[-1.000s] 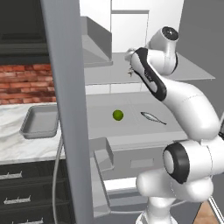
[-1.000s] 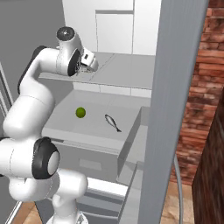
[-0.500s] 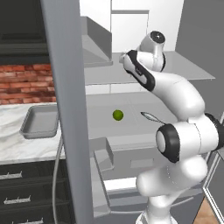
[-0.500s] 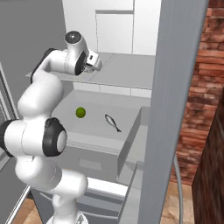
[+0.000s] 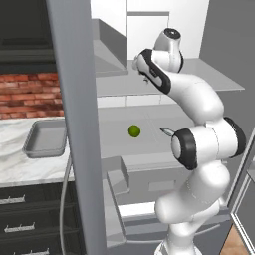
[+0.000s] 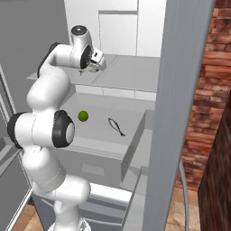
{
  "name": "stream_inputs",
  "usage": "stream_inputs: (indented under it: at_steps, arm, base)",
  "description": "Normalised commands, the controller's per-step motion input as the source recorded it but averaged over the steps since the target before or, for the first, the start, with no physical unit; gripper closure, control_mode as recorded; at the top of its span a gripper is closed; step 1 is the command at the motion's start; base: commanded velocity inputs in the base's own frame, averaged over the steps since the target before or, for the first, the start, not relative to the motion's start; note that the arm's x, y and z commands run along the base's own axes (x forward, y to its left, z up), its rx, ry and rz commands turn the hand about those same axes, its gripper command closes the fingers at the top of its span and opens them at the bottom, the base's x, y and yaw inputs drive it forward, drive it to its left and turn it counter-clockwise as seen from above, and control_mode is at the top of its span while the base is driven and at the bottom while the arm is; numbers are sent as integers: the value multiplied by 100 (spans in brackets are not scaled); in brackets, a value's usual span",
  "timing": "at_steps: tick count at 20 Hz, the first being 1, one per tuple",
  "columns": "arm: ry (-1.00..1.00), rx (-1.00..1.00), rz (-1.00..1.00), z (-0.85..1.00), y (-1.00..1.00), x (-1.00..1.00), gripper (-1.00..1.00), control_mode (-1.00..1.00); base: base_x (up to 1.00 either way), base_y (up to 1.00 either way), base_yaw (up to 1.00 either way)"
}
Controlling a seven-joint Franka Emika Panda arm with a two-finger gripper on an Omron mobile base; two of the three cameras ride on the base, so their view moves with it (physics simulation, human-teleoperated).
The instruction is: Place one lime and one fish in each tupperware on the nearby counter, to pack two identical lunches.
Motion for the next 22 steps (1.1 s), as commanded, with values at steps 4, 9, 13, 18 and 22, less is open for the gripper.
stream_inputs:
  at_steps: [4, 9, 13, 18, 22]
  arm:
    - [0, 0, 0, 0, 0, 0, -100, -100]
    - [0, -1, 0, -9, 0, 2, -100, -100]
    - [5, -3, 0, -41, 0, 9, 100, -100]
    - [1, -6, 0, -19, 0, 9, 100, -100]
    - [-15, -3, 0, 9, 1, -54, 100, -100]
  base:
    - [0, 0, 0]
    - [0, 0, 0]
    - [0, 0, 0]
    - [0, 0, 0]
    - [0, 0, 0]
